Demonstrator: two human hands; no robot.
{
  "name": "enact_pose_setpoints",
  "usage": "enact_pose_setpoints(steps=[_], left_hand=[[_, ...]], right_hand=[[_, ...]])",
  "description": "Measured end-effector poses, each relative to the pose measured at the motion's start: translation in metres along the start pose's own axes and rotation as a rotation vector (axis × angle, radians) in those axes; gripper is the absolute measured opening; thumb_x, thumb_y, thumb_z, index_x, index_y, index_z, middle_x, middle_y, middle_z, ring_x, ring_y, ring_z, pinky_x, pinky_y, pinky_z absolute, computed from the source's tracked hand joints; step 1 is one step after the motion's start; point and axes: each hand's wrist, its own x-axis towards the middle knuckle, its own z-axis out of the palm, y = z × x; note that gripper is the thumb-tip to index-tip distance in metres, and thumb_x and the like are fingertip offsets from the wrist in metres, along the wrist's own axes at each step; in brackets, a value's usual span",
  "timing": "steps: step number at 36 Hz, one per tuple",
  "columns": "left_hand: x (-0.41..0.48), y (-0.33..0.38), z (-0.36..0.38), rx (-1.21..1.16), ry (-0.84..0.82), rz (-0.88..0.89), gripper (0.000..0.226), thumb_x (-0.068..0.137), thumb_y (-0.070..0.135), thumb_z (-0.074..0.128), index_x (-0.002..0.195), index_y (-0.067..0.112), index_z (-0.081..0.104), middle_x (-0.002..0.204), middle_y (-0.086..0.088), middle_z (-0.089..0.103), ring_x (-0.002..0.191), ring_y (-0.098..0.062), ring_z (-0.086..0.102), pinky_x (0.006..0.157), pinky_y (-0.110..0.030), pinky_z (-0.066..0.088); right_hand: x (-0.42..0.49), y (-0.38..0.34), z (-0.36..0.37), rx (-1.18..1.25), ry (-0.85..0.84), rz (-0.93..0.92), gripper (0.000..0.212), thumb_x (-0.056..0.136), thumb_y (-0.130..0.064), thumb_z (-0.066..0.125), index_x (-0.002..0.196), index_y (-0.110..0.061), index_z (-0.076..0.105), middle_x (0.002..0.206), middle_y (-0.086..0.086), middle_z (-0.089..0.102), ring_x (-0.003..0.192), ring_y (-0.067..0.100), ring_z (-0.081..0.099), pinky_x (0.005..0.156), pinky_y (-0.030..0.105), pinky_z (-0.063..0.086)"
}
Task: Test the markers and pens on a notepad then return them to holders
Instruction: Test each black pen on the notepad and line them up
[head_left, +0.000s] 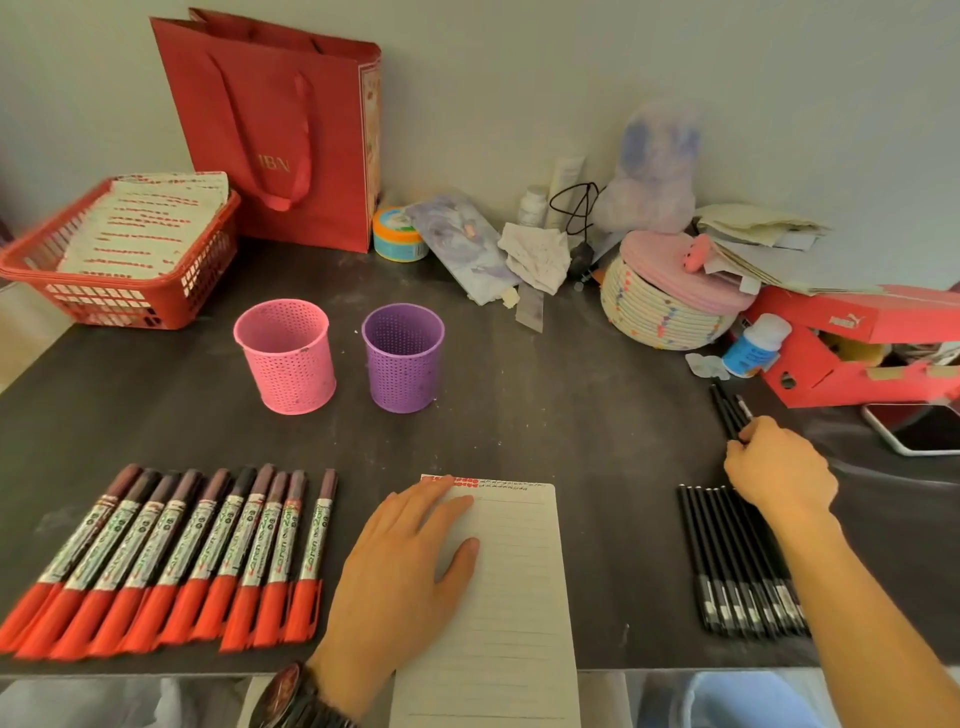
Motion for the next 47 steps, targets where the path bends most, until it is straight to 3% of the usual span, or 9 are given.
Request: enact_pose_setpoints(steps=[5, 11, 13, 17, 22, 29, 34, 42, 47], left_hand=[[0.001, 0.001, 0.000, -0.002, 0.002, -0.007, 0.043, 0.095, 0.051, 0.050, 0.134, 0.034, 0.057, 0.149, 0.014, 0.044, 0.139, -0.010, 0.040, 0.119, -0.030, 0.019], [0.000, 0.001, 0.001, 0.001, 0.017, 0.002, 0.045, 0.096, 0.054, 0.044, 0.134, 0.034, 0.057, 0.148, 0.014, 0.045, 0.139, -0.010, 0.040, 0.118, -0.030, 0.019], [0.000, 0.001, 0.002, 0.003, 0.022, 0.009, 0.048, 0.096, 0.056, 0.039, 0.135, 0.034, 0.056, 0.149, 0.013, 0.045, 0.139, -0.010, 0.040, 0.118, -0.031, 0.021], [0.000, 0.000, 0.003, -0.008, 0.040, 0.022, 0.048, 0.096, 0.054, 0.040, 0.134, 0.031, 0.057, 0.149, 0.010, 0.046, 0.139, -0.013, 0.040, 0.118, -0.036, 0.029], [-0.001, 0.000, 0.004, -0.022, 0.069, 0.023, 0.046, 0.096, 0.051, 0.046, 0.133, 0.028, 0.059, 0.148, 0.008, 0.046, 0.139, -0.015, 0.039, 0.114, -0.037, 0.036], [-0.002, 0.005, -0.005, -0.093, 0.101, 0.040, 0.038, 0.097, 0.046, 0.048, 0.128, 0.029, 0.061, 0.144, 0.012, 0.049, 0.136, -0.012, 0.040, 0.110, -0.037, 0.039], [-0.005, 0.016, -0.015, -0.206, 0.136, 0.118, 0.033, 0.099, 0.044, 0.045, 0.124, 0.032, 0.063, 0.126, 0.020, 0.058, 0.122, -0.004, 0.049, 0.099, -0.034, 0.045], [-0.003, 0.050, -0.020, -0.116, -0.053, 0.298, 0.036, 0.102, 0.053, 0.035, 0.115, 0.032, 0.061, 0.099, 0.017, 0.063, 0.087, -0.005, 0.053, 0.073, -0.029, 0.049], [0.005, 0.054, -0.017, -0.074, -0.121, 0.291, 0.031, 0.101, 0.046, 0.030, 0.111, 0.028, 0.053, 0.097, 0.013, 0.055, 0.081, -0.007, 0.048, 0.067, -0.028, 0.045]], right_hand=[[-0.002, -0.003, -0.004, 0.104, 0.019, 0.000, 0.032, 0.100, -0.024, 0.052, 0.127, -0.009, 0.059, 0.125, 0.022, 0.061, 0.111, 0.044, 0.058, 0.084, 0.048, 0.049], [-0.038, -0.016, -0.017, 0.442, 0.062, -0.059, 0.035, 0.102, -0.027, 0.053, 0.134, -0.013, 0.058, 0.120, 0.013, 0.064, 0.107, 0.035, 0.062, 0.092, 0.045, 0.046], [-0.060, -0.026, -0.021, 0.638, 0.051, -0.074, 0.028, 0.101, -0.026, 0.056, 0.127, -0.017, 0.060, 0.110, 0.004, 0.065, 0.099, 0.024, 0.063, 0.088, 0.039, 0.049], [-0.118, -0.050, -0.022, 1.143, -0.092, -0.068, 0.008, 0.099, -0.011, 0.061, 0.102, -0.018, 0.062, 0.090, 0.005, 0.071, 0.071, 0.008, 0.067, 0.058, 0.020, 0.057], [-0.182, -0.070, -0.004, 1.388, -0.303, -0.065, 0.012, 0.095, 0.000, 0.061, 0.094, -0.011, 0.066, 0.078, 0.007, 0.074, 0.067, 0.020, 0.072, 0.056, 0.023, 0.058], [-0.228, -0.085, 0.011, 1.426, -0.370, -0.154, 0.016, 0.089, 0.002, 0.067, 0.094, -0.012, 0.072, 0.077, 0.012, 0.073, 0.062, 0.019, 0.068, 0.059, 0.023, 0.056], [-0.232, -0.089, 0.007, 1.465, -0.361, -0.189, 0.014, 0.077, -0.024, 0.072, 0.089, -0.019, 0.076, 0.078, 0.010, 0.074, 0.062, 0.017, 0.064, 0.057, 0.022, 0.053], [-0.232, -0.084, 0.010, 1.472, -0.345, -0.281, 0.004, 0.083, -0.027, 0.075, 0.087, -0.027, 0.077, 0.072, 0.007, 0.072, 0.060, 0.014, 0.063, 0.057, 0.023, 0.052], [-0.229, -0.082, 0.010, 1.532, -0.347, -0.241, 0.025, 0.087, -0.046, 0.068, 0.089, -0.022, 0.074, 0.069, 0.010, 0.066, 0.057, 0.018, 0.057, 0.055, 0.024, 0.048]])
